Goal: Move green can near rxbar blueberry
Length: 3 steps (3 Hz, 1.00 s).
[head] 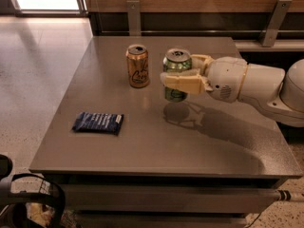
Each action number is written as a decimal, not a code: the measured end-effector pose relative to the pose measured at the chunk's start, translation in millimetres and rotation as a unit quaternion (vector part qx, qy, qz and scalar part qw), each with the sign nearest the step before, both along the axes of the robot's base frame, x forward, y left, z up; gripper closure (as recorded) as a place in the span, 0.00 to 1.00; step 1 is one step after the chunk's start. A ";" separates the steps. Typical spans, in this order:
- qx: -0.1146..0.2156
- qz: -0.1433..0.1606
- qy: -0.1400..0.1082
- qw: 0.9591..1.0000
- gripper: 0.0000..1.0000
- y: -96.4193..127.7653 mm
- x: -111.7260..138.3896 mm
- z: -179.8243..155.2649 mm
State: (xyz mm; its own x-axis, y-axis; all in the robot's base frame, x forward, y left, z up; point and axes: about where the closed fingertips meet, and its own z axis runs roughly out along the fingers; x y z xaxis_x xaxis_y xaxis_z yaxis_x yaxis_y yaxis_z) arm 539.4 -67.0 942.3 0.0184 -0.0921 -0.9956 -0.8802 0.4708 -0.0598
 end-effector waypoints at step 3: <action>0.020 0.110 -0.009 0.994 1.00 61.6 -46.8 -3.2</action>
Offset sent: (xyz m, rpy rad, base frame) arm -0.0712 0.0835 -0.0063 0.0819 -0.0289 0.3563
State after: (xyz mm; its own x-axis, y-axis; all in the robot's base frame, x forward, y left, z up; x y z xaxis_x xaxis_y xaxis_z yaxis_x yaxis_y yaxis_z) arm 492.7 -5.4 939.1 0.0518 -0.0445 -0.9977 -0.9611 0.2690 -0.0619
